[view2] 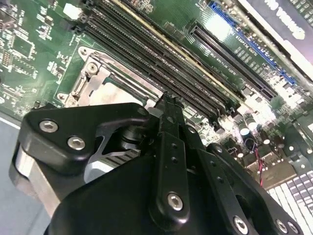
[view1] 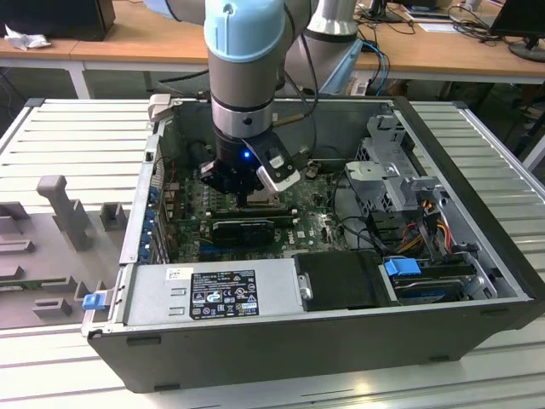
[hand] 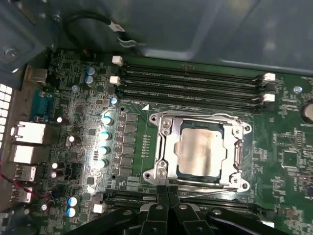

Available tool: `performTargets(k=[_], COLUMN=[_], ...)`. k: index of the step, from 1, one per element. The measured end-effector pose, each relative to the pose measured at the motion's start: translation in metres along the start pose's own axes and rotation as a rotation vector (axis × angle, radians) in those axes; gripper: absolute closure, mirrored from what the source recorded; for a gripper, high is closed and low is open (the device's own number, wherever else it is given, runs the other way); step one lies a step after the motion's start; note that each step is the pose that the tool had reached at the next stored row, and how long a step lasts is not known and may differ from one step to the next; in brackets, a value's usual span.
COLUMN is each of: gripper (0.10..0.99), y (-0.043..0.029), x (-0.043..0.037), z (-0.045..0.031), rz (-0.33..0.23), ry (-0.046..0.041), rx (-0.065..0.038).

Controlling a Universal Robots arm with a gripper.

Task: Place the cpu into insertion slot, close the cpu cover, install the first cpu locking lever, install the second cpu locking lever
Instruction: 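Install the second cpu locking lever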

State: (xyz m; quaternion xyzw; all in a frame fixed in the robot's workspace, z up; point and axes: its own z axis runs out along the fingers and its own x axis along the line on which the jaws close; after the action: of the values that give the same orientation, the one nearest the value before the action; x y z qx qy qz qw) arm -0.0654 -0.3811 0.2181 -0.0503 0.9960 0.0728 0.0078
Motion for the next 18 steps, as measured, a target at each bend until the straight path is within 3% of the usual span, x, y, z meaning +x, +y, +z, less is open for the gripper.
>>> performTargets(k=[2,3,5,8,13,15,16,18], gripper=[0.98,0.98,0.98,0.98,0.98,0.98,0.98,0.98], y=[-0.001,-0.0023,-0.0061,-0.0132,-0.0241,-0.0256,-0.0248,-0.0238], x=[0.001,0.0017,0.0026,0.0105,0.0143,0.0155,0.0154,0.0192], z=[0.0036,0.0041,0.004,0.0045,0.0065,0.0175,0.0197,0.0211], rz=[-0.004,-0.004,-0.004,-0.004,-0.003,-0.003,-0.003,-0.003], ry=[0.0002,-0.0007,-0.0033,-0.0077,-0.0129,-0.018,-0.0193,-0.0195], rx=[-0.005,-0.013,-0.037,-0.079,-0.131,-0.179,-0.19,-0.193])
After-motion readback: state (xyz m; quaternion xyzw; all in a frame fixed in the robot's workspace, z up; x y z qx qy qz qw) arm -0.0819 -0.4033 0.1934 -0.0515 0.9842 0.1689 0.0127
